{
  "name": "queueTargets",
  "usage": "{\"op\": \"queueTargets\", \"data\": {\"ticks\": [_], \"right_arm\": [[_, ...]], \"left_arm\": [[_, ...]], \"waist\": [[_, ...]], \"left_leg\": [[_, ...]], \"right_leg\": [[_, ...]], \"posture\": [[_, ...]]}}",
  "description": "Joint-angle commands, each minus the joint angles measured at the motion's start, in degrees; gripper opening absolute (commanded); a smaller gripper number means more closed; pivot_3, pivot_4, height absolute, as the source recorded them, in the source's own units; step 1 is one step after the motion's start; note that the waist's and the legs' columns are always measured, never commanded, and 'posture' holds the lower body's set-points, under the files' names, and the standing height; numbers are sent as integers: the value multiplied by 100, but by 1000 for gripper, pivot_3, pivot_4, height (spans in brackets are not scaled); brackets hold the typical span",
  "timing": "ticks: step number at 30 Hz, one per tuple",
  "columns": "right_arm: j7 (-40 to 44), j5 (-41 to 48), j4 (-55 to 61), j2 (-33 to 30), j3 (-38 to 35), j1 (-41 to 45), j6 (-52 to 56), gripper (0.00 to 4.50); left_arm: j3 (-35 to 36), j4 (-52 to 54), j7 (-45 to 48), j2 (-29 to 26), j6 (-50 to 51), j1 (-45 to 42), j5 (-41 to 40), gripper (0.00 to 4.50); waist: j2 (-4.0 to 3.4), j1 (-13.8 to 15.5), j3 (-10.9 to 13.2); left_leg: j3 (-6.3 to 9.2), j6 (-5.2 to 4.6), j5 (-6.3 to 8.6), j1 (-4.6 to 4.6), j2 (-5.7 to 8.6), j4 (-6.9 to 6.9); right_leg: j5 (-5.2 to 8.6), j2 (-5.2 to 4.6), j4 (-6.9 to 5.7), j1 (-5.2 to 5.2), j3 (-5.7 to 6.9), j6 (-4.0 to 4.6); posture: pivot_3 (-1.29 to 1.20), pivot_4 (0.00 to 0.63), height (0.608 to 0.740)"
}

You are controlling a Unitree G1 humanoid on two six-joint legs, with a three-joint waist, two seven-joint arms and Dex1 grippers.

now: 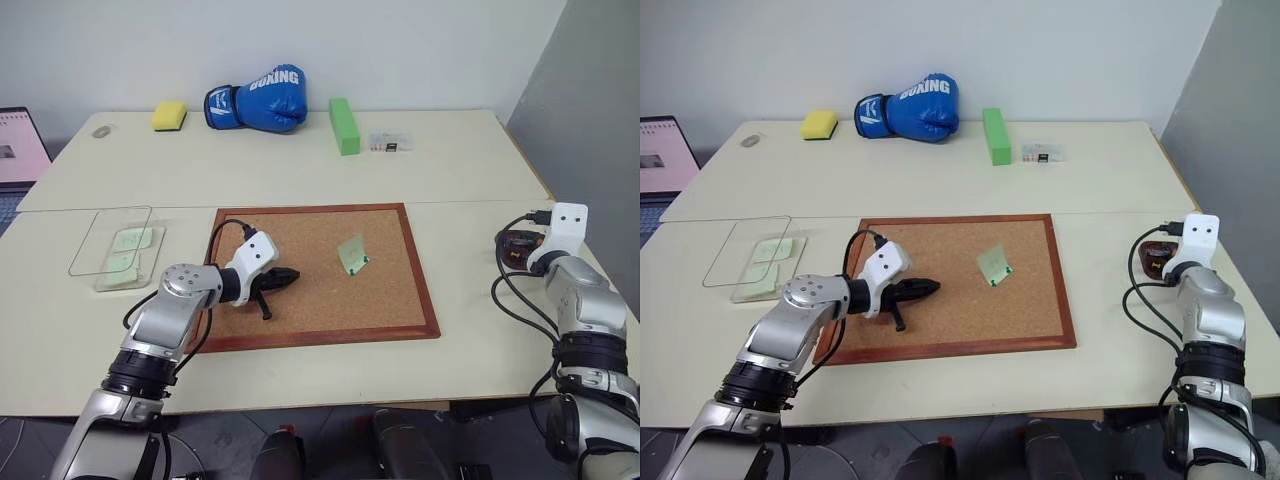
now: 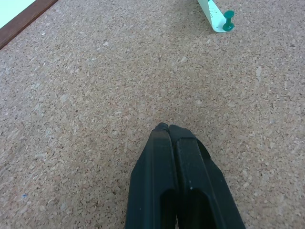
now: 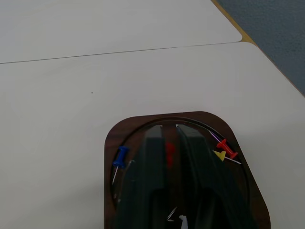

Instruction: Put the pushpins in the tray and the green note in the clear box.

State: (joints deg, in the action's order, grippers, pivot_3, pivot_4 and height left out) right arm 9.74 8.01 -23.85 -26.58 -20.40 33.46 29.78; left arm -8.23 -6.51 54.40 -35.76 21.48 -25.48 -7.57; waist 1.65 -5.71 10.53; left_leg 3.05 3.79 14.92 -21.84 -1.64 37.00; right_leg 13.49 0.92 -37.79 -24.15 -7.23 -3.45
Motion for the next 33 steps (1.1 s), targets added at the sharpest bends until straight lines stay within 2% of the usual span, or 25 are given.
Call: {"op": "queueTargets", "data": {"ticks": [1,15,19,24,29,33], "right_arm": [[-58,38,-20,-157,-61,210,-267,1478],[-149,-48,276,-241,37,85,-445,4438],[266,114,919,-130,305,-58,-401,4438],[1217,174,1936,-110,1199,-536,-173,4438],[2601,641,3250,-153,2288,-1097,-79,4438],[2965,724,3560,-2,2792,-1114,-94,4438]], "left_arm": [[-23,66,19,-47,71,54,33,0],[-48,-80,26,-2,-26,-34,63,0],[-54,-97,27,8,-38,-43,64,0],[-49,-116,13,20,-38,-53,62,0],[-24,-115,-5,11,-28,-61,60,0],[-8,-103,-10,-8,-12,-60,57,0]], "waist": [[0,-2,0],[0,-2,0],[-1,-2,0],[-2,0,0],[-2,33,0],[-2,40,0]], "left_leg": [[0,0,0,0,0,0],[0,0,0,0,0,0],[0,0,0,0,0,0],[3,0,0,2,0,1],[6,0,0,-3,-1,1],[7,0,0,-3,-2,3]], "right_leg": [[0,0,0,0,0,0],[0,0,0,0,0,0],[0,0,0,0,0,0],[0,1,-2,1,2,0],[0,0,1,0,4,-1],[1,1,2,0,6,-1]], "posture": [[0,150,740],[0,150,740],[0,150,740],[0,150,740],[0,150,740],[0,150,740]]}}
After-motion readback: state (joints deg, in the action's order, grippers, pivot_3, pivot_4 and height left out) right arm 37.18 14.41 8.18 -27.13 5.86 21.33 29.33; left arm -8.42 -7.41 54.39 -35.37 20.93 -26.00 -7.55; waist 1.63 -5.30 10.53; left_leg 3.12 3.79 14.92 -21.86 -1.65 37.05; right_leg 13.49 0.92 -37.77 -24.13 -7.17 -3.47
